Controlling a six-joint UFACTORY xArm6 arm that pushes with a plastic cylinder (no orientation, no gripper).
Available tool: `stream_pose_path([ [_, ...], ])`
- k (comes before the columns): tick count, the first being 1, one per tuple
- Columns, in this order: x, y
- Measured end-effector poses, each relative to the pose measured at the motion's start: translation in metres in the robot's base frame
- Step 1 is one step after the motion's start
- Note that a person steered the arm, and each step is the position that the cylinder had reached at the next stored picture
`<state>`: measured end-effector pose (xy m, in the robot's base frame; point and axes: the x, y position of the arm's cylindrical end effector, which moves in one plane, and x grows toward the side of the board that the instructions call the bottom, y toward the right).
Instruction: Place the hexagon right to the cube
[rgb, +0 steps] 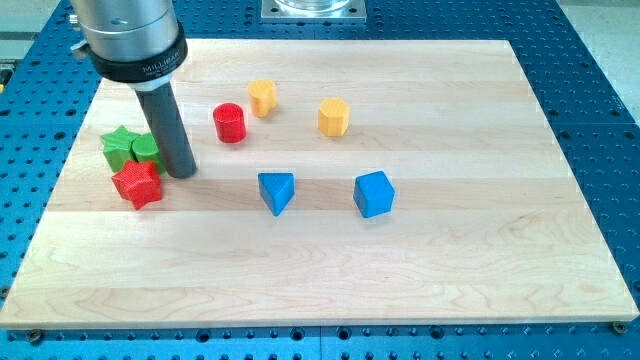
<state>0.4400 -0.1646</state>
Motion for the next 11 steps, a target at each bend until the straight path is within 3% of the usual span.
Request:
stream_pose_path([
  [1,0.000,-0.011],
  [2,-0.002,0.026],
  [5,-0.074,0.155],
  [7,-0.087,0.241],
  [9,-0.072,0.312],
  [10,-0.088,0.334],
  [11,-0.025,0.347],
])
